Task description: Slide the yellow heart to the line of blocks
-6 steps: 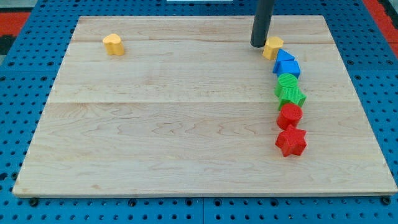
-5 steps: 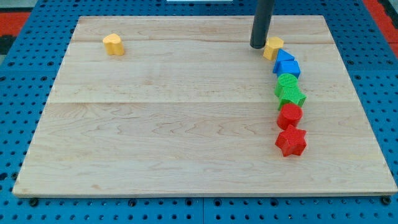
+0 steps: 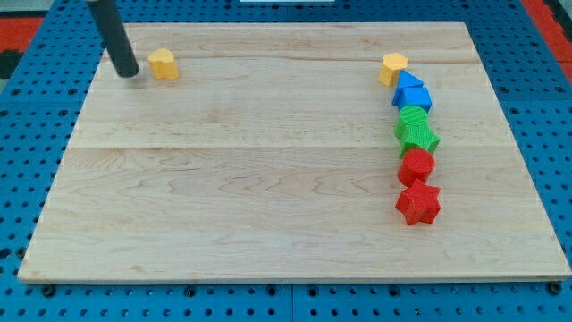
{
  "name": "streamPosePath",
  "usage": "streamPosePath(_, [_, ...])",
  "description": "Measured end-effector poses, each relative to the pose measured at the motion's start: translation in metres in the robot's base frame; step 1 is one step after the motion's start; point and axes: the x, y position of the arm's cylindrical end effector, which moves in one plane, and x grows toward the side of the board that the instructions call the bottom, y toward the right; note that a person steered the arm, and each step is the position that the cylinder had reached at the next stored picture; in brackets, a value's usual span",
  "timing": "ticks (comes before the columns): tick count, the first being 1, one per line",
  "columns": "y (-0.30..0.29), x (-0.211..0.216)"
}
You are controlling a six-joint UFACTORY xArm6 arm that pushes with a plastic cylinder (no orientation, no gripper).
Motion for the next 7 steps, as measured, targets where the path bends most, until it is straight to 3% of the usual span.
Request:
streamPosePath(3, [0.227,0.007])
streamPosePath(4, [0.222,0.03])
streamPosePath(5, [0.263,0.029])
streamPosePath(7, [0.258,-0.009])
